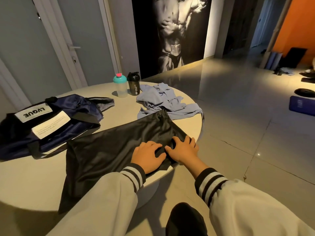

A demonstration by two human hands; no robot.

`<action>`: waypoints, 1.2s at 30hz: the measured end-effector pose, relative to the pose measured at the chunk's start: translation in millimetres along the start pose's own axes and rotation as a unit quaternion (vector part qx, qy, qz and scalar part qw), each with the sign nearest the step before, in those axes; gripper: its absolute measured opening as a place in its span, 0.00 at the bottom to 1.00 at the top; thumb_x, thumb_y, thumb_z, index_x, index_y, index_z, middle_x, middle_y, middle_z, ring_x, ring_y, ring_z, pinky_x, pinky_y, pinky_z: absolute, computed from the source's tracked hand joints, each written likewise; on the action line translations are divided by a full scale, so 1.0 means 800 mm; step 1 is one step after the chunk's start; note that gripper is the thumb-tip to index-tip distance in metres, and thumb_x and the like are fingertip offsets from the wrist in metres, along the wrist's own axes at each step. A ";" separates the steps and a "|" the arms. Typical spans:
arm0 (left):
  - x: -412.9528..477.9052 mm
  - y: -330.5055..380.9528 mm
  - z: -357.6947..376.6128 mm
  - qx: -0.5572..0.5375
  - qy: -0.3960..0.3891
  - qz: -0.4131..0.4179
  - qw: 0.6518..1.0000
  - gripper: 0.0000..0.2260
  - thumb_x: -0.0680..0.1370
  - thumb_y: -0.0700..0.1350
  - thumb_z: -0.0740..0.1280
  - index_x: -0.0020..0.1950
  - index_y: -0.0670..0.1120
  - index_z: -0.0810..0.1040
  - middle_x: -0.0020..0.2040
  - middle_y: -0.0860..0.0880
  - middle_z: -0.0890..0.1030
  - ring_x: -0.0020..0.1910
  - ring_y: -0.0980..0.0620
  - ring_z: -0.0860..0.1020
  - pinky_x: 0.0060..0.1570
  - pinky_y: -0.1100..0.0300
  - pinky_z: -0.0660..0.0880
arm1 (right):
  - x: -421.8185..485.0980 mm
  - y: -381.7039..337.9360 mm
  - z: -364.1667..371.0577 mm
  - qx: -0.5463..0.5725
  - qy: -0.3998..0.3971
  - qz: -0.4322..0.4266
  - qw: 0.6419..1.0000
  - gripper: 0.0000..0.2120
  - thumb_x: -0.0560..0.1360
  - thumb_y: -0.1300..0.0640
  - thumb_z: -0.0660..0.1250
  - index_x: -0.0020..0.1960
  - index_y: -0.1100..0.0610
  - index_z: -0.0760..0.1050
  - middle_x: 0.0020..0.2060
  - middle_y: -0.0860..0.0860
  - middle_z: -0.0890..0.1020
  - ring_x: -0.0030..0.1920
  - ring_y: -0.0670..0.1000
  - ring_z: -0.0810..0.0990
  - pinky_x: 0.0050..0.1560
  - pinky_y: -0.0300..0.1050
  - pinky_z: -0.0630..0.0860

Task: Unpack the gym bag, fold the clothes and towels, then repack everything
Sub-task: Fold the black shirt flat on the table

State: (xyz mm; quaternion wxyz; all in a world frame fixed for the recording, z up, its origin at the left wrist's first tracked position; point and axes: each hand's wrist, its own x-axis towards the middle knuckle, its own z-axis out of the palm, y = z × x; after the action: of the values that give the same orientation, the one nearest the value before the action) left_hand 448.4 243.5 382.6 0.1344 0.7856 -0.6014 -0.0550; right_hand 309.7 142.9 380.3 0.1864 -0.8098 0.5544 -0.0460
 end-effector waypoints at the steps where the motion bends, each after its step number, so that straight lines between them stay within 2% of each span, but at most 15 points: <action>1: -0.007 0.002 0.002 0.001 -0.011 0.000 1.000 0.27 0.80 0.66 0.57 0.76 0.58 0.68 0.77 0.53 0.67 0.75 0.49 0.64 0.74 0.50 0.61 | -0.007 0.001 0.002 0.005 0.002 0.003 1.000 0.33 0.77 0.32 0.56 0.78 0.42 0.57 0.78 0.61 0.54 0.78 0.66 0.48 0.75 0.64 0.52; 5: -0.027 0.010 0.003 0.002 -0.052 0.015 0.999 0.30 0.80 0.69 0.55 0.79 0.59 0.62 0.82 0.50 0.57 0.81 0.47 0.54 0.79 0.45 0.47 | -0.026 0.006 0.004 0.023 0.040 -0.004 0.999 0.29 0.77 0.35 0.59 0.75 0.43 0.61 0.71 0.57 0.63 0.72 0.61 0.59 0.70 0.58 0.61; 8: -0.035 0.014 0.002 -0.012 -0.034 0.056 0.998 0.28 0.78 0.69 0.59 0.76 0.62 0.65 0.81 0.53 0.58 0.81 0.48 0.52 0.79 0.43 0.41 | -0.035 0.012 0.007 0.030 0.054 -0.004 0.998 0.26 0.78 0.37 0.58 0.74 0.43 0.64 0.69 0.55 0.65 0.69 0.61 0.60 0.69 0.57 0.61; 10: -0.036 0.014 0.002 -0.005 -0.020 0.085 0.996 0.28 0.76 0.70 0.62 0.74 0.62 0.69 0.79 0.55 0.63 0.79 0.50 0.56 0.79 0.44 0.45 | -0.039 0.016 0.010 0.036 0.060 0.001 0.998 0.25 0.78 0.37 0.57 0.73 0.43 0.65 0.70 0.54 0.65 0.70 0.61 0.60 0.69 0.58 0.61; 12: -0.038 0.016 0.001 -0.003 -0.012 0.106 0.994 0.27 0.76 0.70 0.64 0.72 0.61 0.73 0.76 0.56 0.69 0.75 0.54 0.63 0.77 0.49 0.53 | -0.041 0.017 0.012 0.048 0.059 0.004 0.997 0.25 0.79 0.38 0.56 0.73 0.43 0.65 0.71 0.54 0.64 0.71 0.61 0.58 0.69 0.59 0.60; 14: -0.042 0.019 0.001 -0.025 0.005 0.107 0.994 0.22 0.78 0.65 0.66 0.69 0.59 0.77 0.72 0.56 0.75 0.71 0.55 0.69 0.72 0.55 0.62 | -0.042 0.017 0.014 0.060 0.060 0.006 0.996 0.24 0.79 0.38 0.56 0.74 0.43 0.64 0.72 0.53 0.62 0.72 0.61 0.57 0.71 0.60 0.59; 17: -0.044 0.022 0.003 -0.082 0.058 0.081 0.992 0.14 0.81 0.54 0.67 0.64 0.56 0.82 0.64 0.56 0.81 0.65 0.54 0.76 0.65 0.58 0.70 | -0.043 0.018 0.012 0.066 0.071 0.012 0.995 0.23 0.80 0.39 0.56 0.73 0.44 0.65 0.70 0.54 0.64 0.68 0.61 0.62 0.69 0.59 0.62; 21: -0.036 0.033 0.007 -0.093 0.133 0.045 0.986 0.13 0.82 0.53 0.65 0.65 0.55 0.82 0.68 0.55 0.79 0.67 0.54 0.74 0.68 0.59 0.66 | -0.041 0.018 0.005 0.070 0.111 0.006 0.991 0.20 0.81 0.45 0.58 0.71 0.47 0.69 0.64 0.52 0.69 0.61 0.59 0.70 0.62 0.57 0.67; 25: -0.035 0.040 0.016 -0.048 0.043 0.069 0.996 0.15 0.82 0.57 0.63 0.67 0.57 0.80 0.72 0.52 0.75 0.71 0.49 0.70 0.72 0.54 0.64 | -0.039 0.011 0.005 0.164 0.156 -0.069 0.972 0.19 0.81 0.59 0.61 0.71 0.55 0.72 0.62 0.53 0.70 0.58 0.57 0.74 0.60 0.54 0.76; 28: -0.041 0.038 0.012 -0.134 0.015 0.093 0.986 0.15 0.84 0.52 0.62 0.66 0.50 0.82 0.70 0.48 0.77 0.70 0.47 0.72 0.73 0.52 0.64 | -0.044 0.000 0.003 0.198 0.178 -0.134 0.955 0.19 0.79 0.65 0.61 0.69 0.57 0.74 0.58 0.52 0.71 0.56 0.55 0.74 0.59 0.48 0.76; 30: -0.046 0.028 0.005 -0.198 0.069 0.049 0.976 0.13 0.83 0.49 0.62 0.63 0.50 0.83 0.68 0.50 0.79 0.69 0.49 0.73 0.72 0.53 0.66 | -0.047 -0.011 0.001 0.205 0.183 -0.168 0.947 0.19 0.78 0.67 0.62 0.67 0.58 0.76 0.58 0.52 0.72 0.55 0.54 0.74 0.58 0.47 0.75; 32: -0.050 0.011 -0.010 -0.127 0.154 -0.025 0.980 0.12 0.82 0.50 0.63 0.61 0.54 0.83 0.63 0.53 0.81 0.65 0.48 0.74 0.67 0.51 0.67 | -0.049 -0.024 0.000 0.194 0.183 -0.188 0.945 0.20 0.77 0.70 0.63 0.66 0.58 0.77 0.59 0.52 0.72 0.56 0.54 0.74 0.59 0.46 0.75; 33: -0.053 -0.001 -0.019 -0.065 0.157 -0.072 0.983 0.12 0.82 0.51 0.62 0.61 0.56 0.82 0.63 0.53 0.80 0.65 0.47 0.72 0.65 0.50 0.66 | -0.050 -0.031 0.000 0.186 0.185 -0.195 0.945 0.20 0.76 0.70 0.64 0.66 0.58 0.77 0.60 0.52 0.73 0.57 0.54 0.74 0.59 0.46 0.75; 35: -0.064 -0.021 -0.037 0.031 0.068 -0.145 0.987 0.15 0.82 0.55 0.60 0.66 0.57 0.78 0.66 0.51 0.76 0.66 0.44 0.68 0.65 0.48 0.64 | -0.050 -0.050 0.001 0.181 0.189 -0.213 0.941 0.20 0.76 0.71 0.63 0.65 0.58 0.78 0.61 0.53 0.74 0.58 0.55 0.74 0.60 0.45 0.74; 36: -0.069 -0.031 -0.042 0.038 0.013 -0.157 0.987 0.16 0.83 0.57 0.58 0.69 0.57 0.76 0.68 0.49 0.75 0.68 0.43 0.68 0.66 0.46 0.64 | -0.052 -0.061 0.001 0.179 0.192 -0.227 0.938 0.19 0.76 0.71 0.63 0.64 0.59 0.79 0.60 0.53 0.74 0.58 0.55 0.74 0.60 0.45 0.74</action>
State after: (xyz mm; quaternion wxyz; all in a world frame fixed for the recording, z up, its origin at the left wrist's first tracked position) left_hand 465.4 307.1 404.1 0.1021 0.8755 -0.4705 -0.0422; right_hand 337.4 196.5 402.1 0.2029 -0.8434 0.3633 -0.3398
